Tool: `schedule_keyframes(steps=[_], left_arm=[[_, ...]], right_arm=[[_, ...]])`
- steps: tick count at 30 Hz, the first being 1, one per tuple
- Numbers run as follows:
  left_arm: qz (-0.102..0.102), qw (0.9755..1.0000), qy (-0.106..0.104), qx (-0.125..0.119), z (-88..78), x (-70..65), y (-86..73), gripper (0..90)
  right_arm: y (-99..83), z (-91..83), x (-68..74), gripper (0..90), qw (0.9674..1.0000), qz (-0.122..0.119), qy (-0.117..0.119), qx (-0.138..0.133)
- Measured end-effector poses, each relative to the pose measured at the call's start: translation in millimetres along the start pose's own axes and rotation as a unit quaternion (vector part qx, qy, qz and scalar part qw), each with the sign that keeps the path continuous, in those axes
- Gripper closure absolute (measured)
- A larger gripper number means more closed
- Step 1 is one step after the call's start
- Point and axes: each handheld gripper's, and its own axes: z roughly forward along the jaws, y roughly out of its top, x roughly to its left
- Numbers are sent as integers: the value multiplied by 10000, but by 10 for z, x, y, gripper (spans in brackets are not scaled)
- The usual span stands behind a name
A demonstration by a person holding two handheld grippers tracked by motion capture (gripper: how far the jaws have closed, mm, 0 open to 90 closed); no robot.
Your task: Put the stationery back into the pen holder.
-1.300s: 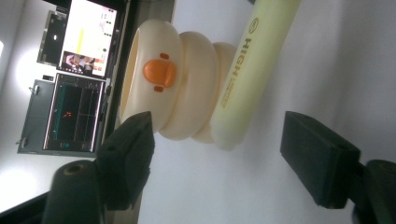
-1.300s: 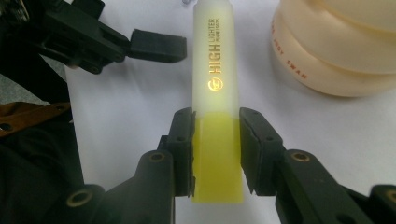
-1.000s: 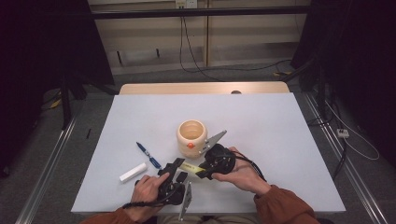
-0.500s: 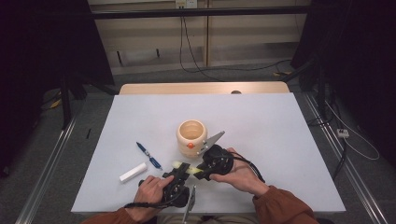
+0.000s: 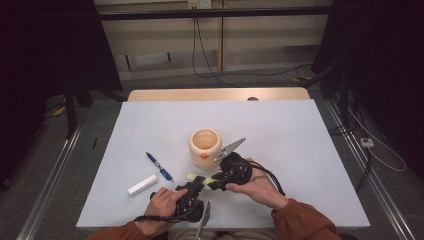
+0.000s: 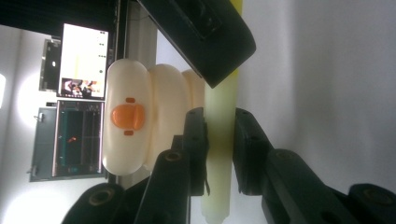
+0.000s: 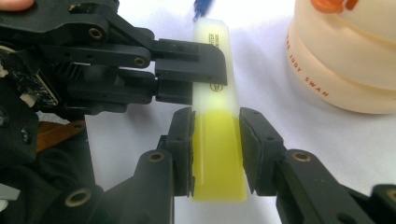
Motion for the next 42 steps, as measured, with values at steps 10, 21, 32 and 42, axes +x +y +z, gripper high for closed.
schedule_keyframes(steps=[10,21,32,42], left_arm=[[-448,9990,26,14,-26,60,-47,776],[-1486,9886,-245,-86,21,160,-184,776],[-2448,9679,-510,-253,10,248,-299,776],[-3311,9383,-866,-500,-40,365,-430,775]], right_arm=[[-39,-20,10,521,9994,-149,-183,-237],[-150,-78,-84,214,9951,157,-855,-479],[-274,-156,-156,97,9893,305,-1201,-766],[-451,-272,-263,118,9783,447,-1755,-1011]])
